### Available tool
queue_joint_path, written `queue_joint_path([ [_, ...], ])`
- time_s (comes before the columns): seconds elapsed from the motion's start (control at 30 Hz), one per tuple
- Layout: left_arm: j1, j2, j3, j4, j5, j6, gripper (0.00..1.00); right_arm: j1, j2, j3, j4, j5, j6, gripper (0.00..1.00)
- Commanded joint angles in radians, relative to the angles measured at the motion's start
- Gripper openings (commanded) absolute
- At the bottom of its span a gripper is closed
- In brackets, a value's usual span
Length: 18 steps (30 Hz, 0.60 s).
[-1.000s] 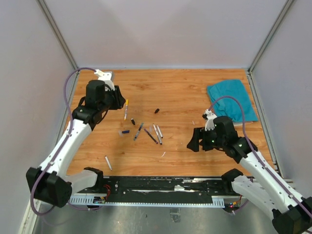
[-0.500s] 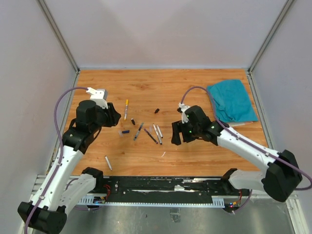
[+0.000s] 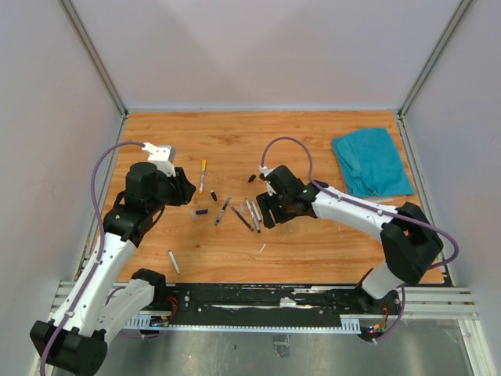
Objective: Insert the pens into the pen caps
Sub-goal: Pick up the pen from the center of the board.
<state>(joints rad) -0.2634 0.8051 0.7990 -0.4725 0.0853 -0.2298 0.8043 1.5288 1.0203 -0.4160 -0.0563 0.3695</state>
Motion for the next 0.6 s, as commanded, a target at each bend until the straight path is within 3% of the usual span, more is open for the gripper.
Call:
queue_joint_path([
  [0.0,0.0,-0.005,-0.005,0.035,0.018,0.006,0.4,0.029,0.075,0.064,0.001,0.019,-0.028,0.64],
  [0.4,0.0,-0.006,-0.007,0.035,0.022,0.005,0.39,0.068,0.217,0.133,0.039,0.029,-0.001,0.39],
  [0.57,0.0,-0.005,-0.009,0.036,0.022,0.004,0.39,0.086,0.252,0.152,0.042,0.019,-0.001,0.37],
])
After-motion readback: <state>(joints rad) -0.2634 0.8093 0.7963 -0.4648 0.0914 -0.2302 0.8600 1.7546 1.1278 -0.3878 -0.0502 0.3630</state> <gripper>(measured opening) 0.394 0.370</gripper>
